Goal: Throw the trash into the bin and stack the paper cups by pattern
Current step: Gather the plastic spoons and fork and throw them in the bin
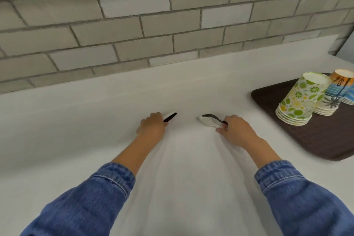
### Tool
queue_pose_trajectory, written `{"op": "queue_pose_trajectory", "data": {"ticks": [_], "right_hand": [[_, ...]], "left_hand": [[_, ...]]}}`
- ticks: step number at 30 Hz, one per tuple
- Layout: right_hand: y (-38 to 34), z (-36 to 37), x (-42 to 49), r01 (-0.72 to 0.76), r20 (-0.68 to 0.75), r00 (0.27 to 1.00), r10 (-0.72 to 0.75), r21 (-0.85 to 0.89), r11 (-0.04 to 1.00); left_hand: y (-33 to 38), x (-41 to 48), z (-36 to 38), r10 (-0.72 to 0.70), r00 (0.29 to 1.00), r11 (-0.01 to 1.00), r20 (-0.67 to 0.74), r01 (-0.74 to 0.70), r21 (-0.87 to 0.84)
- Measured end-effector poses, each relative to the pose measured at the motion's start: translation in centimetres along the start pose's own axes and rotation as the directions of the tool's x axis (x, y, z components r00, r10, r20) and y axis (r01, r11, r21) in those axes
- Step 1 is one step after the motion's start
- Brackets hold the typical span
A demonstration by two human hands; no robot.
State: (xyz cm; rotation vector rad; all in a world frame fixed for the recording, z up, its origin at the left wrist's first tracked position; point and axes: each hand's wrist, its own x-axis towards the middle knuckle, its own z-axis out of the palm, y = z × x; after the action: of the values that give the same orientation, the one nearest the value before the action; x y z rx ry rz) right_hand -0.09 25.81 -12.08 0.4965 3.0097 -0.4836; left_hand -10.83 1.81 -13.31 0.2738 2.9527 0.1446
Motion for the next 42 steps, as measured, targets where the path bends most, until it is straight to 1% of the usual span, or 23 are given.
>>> {"op": "queue_pose_trajectory", "data": {"ticks": [2,4,6,7,9,11,14,16,18,19,21,23,25,28,30,33,36,40,42], "right_hand": [[-1.4,0.6,-2.3,-0.009,-0.001,1.0,0.009,0.116,0.993],[-3.2,1.2,-5.1,-0.011,0.01,1.0,0.009,0.247,0.969],[-5.5,1.7,-8.3,0.0,0.011,1.0,-0.005,0.355,0.935],[-6.7,2.1,-10.1,0.007,0.019,1.0,-0.016,0.418,0.909],[-9.2,2.8,-14.3,0.021,0.037,0.998,-0.051,0.565,0.825],[-11.9,3.6,-18.8,0.006,0.062,0.996,-0.07,0.704,0.71],[-16.1,5.5,-25.5,-0.044,0.112,0.989,-0.099,0.852,0.521],[-18.5,7.1,-29.7,-0.079,0.151,0.98,-0.127,0.889,0.451],[-20.2,9.2,-33.4,-0.093,0.198,0.958,-0.206,0.898,0.431],[-20.8,10.4,-35.0,-0.097,0.232,0.937,-0.261,0.892,0.441],[-21.3,12.9,-37.9,-0.132,0.317,0.886,-0.339,0.872,0.471],[-21.2,15.5,-40.2,-0.216,0.415,0.833,-0.366,0.853,0.475],[-21.0,18.3,-42.1,-0.339,0.532,0.768,-0.357,0.811,0.477],[-20.4,23.1,-43.7,-0.474,0.679,0.689,-0.254,0.687,0.551],[-19.9,27.3,-44.0,-0.535,0.738,0.655,-0.165,0.607,0.588],[-19.2,34.4,-43.7,-0.63,0.799,0.601,-0.025,0.494,0.599],[-18.2,42.5,-42.8,-0.674,0.84,0.535,0.091,0.359,0.646],[-16.5,52.5,-41.6,-0.655,0.856,0.471,0.212,0.179,0.734],[-15.7,56.2,-41.1,-0.66,0.864,0.435,0.255,0.113,0.743]], "left_hand": [[-1.0,-2.8,-0.2,0.067,0.993,0.998,-0.101,-0.068,-0.008],[-2.5,-6.0,-0.2,0.106,0.974,0.989,-0.199,-0.124,-0.078],[-4.3,-9.4,-0.5,0.103,0.958,0.958,-0.267,-0.168,-0.231],[-5.3,-11.2,-0.8,0.087,0.953,0.926,-0.291,-0.185,-0.33],[-7.4,-15.5,-1.7,0.031,0.951,0.811,-0.306,-0.203,-0.549],[-9.8,-20.4,-2.5,-0.001,0.958,0.66,-0.288,-0.216,-0.719],[-13.7,-28.1,-3.0,0.01,0.962,0.467,-0.271,-0.244,-0.85],[-16.3,-32.4,-2.4,0.023,0.968,0.327,-0.249,-0.242,-0.913],[-18.6,-35.8,-1.2,0.016,0.972,0.194,-0.234,-0.233,-0.953],[-19.7,-37.4,-0.4,0.012,0.97,0.144,-0.243,-0.242,-0.96],[-21.5,-40.1,1.7,0.011,0.97,0.085,-0.244,-0.244,-0.966],[-23.0,-42.4,4.6,0.005,0.982,0.035,-0.19,-0.19,-0.981],[-24.2,-44.2,7.7,-0.005,0.991,0.017,-0.132,-0.132,-0.991],[-25.9,-45.7,13.4,-0.062,0.996,0.091,-0.066,-0.06,-0.994],[-26.7,-46.1,17.4,-0.109,0.994,0.096,0.002,0.013,-0.995],[-27.5,-45.7,24.6,-0.185,0.968,0.061,0.168,0.182,-0.981],[-28.5,-44.6,33.0,-0.254,0.927,0.107,0.275,0.31,-0.945],[-29.7,-43.2,42.9,-0.267,0.899,0.199,0.347,0.404,-0.893],[-30.0,-42.7,46.8,-0.276,0.886,0.193,0.373,0.431,-0.881]]}}
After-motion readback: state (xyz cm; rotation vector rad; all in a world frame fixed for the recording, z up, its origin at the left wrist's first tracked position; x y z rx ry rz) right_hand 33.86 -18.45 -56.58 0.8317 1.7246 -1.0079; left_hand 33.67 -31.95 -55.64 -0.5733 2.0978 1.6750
